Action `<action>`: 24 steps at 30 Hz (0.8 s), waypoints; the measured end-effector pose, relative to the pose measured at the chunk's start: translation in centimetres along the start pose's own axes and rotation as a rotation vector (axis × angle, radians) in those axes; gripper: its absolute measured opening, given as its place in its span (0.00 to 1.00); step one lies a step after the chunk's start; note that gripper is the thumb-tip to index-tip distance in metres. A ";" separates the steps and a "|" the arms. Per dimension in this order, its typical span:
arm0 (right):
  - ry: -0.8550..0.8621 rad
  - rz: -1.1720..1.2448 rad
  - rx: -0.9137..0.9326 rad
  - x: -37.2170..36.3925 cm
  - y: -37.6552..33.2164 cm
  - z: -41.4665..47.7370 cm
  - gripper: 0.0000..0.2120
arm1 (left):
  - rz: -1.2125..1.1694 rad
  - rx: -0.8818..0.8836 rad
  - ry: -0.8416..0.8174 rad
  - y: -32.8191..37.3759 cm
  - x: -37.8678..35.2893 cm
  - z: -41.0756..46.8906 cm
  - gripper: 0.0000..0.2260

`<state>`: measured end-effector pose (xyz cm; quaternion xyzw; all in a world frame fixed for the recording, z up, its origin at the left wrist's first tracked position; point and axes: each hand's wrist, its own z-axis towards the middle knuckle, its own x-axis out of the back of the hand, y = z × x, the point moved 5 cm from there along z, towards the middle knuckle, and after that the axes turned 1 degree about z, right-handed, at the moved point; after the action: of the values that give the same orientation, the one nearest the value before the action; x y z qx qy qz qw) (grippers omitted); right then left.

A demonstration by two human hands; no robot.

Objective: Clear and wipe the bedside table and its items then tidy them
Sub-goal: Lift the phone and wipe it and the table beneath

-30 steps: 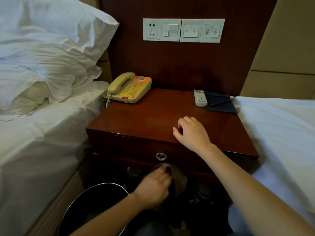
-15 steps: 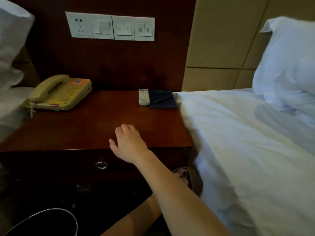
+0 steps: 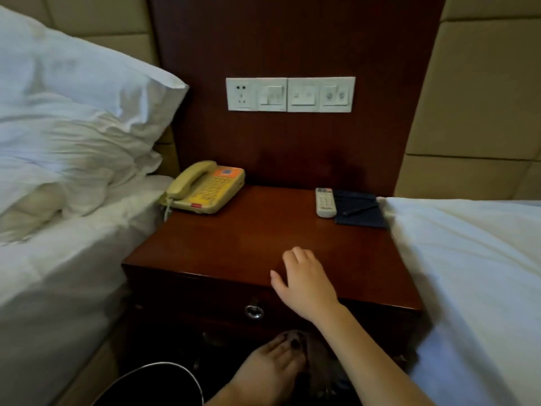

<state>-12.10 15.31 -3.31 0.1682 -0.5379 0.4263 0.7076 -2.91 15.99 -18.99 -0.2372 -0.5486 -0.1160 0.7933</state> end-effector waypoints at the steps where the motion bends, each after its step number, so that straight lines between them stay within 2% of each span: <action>1: 0.007 -0.010 -0.009 -0.1 0.0 0.0 0.16 | -0.111 0.090 -0.207 -5.1 1.3 -3.9 0.17; 2: 0.015 -0.018 -0.020 -0.1 0.0 0.1 0.16 | -0.050 0.146 -0.147 -6.4 1.7 -4.8 0.18; 3: 0.025 -0.033 -0.031 -0.1 -0.1 0.2 0.16 | -0.095 0.251 -0.162 -8.5 2.7 -6.2 0.19; 5: 0.051 -0.090 -0.042 0.1 -0.7 0.6 0.16 | -0.070 0.294 -0.202 -10.1 3.0 -8.5 0.19; 7: 0.050 -0.137 -0.070 0.2 -1.4 1.1 0.16 | 0.004 0.295 -0.193 -10.6 3.4 -9.7 0.19; 9: 0.044 -0.168 -0.091 0.2 -1.6 1.3 0.15 | -0.038 0.380 -0.144 -12.5 4.3 -11.4 0.18; 12: 0.079 -0.199 -0.095 -0.2 -1.3 1.0 0.15 | 0.019 0.520 -0.188 -14.6 5.2 -14.4 0.19; 16: 0.144 -0.211 -0.070 -0.6 -1.2 0.6 0.13 | 0.025 0.796 -0.264 -17.2 5.7 -18.0 0.16; 18: 0.163 -0.228 -0.065 -0.5 -1.1 0.5 0.13 | -0.013 0.953 -0.221 -18.0 6.2 -18.5 0.12; 21: 0.180 -0.241 -0.067 -0.5 -0.8 0.4 0.13 | -0.064 1.204 -0.148 -19.2 6.7 -17.9 0.12; 24: 0.224 -0.228 -0.064 -0.4 -0.7 0.4 0.12 | -0.259 1.467 0.077 -20.5 6.9 -18.0 0.13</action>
<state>-11.83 14.42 -3.36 0.1571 -0.4464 0.3420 0.8118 5.22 -10.19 -12.66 0.4240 -0.4806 0.1793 0.7464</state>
